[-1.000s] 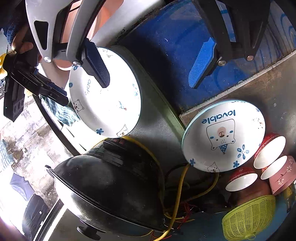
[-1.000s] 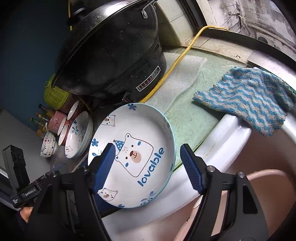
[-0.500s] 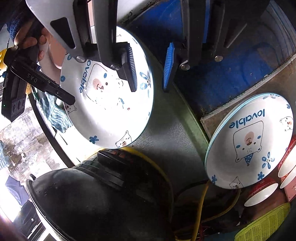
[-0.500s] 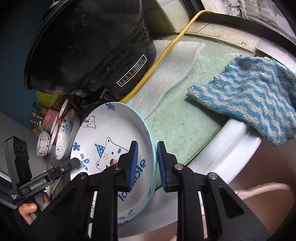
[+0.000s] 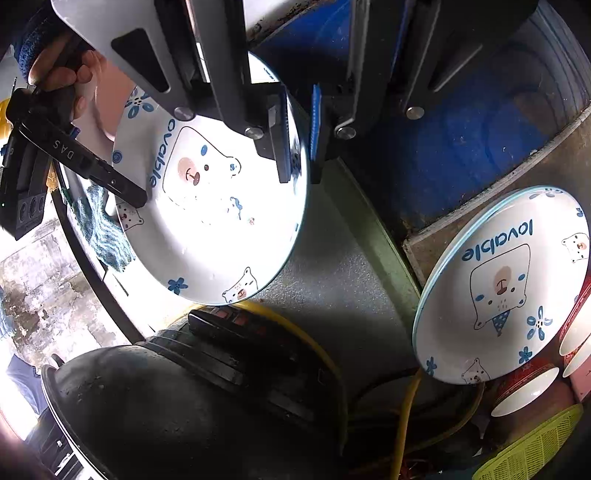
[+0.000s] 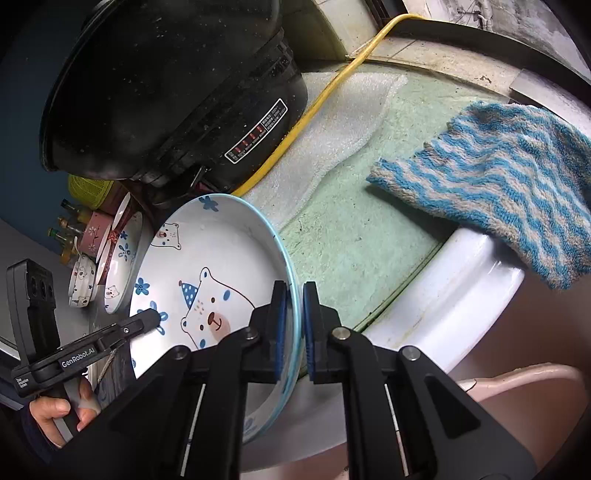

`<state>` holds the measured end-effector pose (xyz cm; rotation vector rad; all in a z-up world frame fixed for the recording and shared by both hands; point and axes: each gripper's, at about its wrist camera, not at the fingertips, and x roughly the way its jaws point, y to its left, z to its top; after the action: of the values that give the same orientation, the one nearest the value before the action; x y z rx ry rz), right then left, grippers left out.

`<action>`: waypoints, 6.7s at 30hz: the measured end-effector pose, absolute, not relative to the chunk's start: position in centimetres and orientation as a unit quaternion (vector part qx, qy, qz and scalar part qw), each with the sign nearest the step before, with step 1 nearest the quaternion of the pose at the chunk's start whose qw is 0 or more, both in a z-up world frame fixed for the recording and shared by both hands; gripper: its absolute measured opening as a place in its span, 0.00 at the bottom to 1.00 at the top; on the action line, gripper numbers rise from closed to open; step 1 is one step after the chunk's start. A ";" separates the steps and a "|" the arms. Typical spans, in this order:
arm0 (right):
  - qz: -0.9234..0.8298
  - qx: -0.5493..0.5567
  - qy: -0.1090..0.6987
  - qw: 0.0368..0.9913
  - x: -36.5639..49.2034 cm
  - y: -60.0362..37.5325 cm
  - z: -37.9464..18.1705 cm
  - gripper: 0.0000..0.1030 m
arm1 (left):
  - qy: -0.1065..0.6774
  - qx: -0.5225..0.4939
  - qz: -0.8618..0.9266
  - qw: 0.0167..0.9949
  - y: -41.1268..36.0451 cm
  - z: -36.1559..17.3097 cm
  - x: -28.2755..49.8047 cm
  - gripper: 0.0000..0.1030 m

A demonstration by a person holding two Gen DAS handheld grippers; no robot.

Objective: Organize plates and bowls
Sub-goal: 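Close both tools on the rim of the top 'lovable' bear plate, then carry the bear plate with both tools over the leaf-pattern plate, then lower the bear plate onto the leaf-pattern plate and open both tools, then move both tools to the bear 'lovable' plate leaning by the stove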

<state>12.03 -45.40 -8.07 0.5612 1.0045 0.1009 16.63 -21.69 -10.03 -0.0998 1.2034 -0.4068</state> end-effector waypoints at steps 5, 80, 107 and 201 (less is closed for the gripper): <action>0.048 0.264 0.476 0.838 11.5 -44.9 -7.8 0.09 | 0.560 -0.049 -0.190 0.805 -21.2 -9.8 16.2 0.07; 0.266 0.120 0.497 0.817 15.8 -7.3 -2.8 0.09 | 0.473 -0.192 0.019 0.860 17.4 -3.8 8.7 0.06; 0.364 0.062 0.521 0.770 17.4 10.1 -5.0 0.09 | 0.456 -0.247 0.132 0.845 32.2 -5.9 4.2 0.06; 0.274 0.036 0.467 0.840 13.9 5.9 -1.1 1.00 | 0.439 -0.157 0.060 0.882 26.3 -2.5 5.9 0.98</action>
<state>13.86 5.93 -1.11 0.0755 0.9883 0.5802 5.90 26.29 -2.49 -0.3269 0.9151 0.1250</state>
